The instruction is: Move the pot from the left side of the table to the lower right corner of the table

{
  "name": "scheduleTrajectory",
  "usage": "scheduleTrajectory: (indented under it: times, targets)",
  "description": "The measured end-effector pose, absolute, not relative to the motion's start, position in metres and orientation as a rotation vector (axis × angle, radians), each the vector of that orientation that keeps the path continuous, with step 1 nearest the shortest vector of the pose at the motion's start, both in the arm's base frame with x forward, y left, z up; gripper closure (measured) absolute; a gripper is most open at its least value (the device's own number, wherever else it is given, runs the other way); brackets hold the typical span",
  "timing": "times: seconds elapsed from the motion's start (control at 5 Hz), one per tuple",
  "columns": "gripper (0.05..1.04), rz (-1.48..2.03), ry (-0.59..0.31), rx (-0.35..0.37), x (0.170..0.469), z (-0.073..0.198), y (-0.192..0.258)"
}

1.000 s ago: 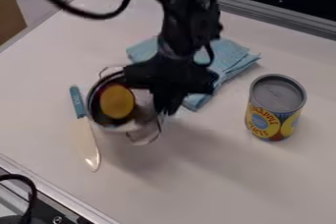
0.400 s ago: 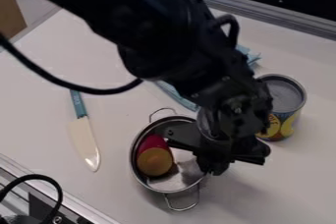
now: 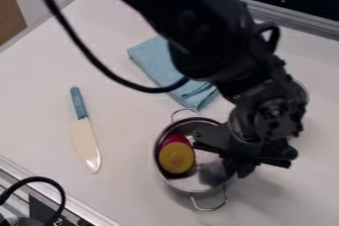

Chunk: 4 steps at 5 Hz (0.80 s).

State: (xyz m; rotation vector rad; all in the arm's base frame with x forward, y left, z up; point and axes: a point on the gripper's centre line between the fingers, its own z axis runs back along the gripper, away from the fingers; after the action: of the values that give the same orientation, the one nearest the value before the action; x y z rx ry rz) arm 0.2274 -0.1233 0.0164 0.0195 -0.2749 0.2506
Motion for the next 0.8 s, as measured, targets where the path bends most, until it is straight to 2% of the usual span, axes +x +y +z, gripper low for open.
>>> scheduleTrajectory:
  times: [0.2,0.4,0.6,0.8]
  targets:
    - [1.001,0.248,-0.273,0.016,0.228,0.015,-0.129]
    - [0.848,0.264,-0.244,-0.01,0.227,0.013,-0.129]
    - [0.602,0.276,-0.219,-0.049,0.229,0.026,-0.121]
    - [0.307,0.309,-0.212,-0.073,0.235,0.044,-0.115]
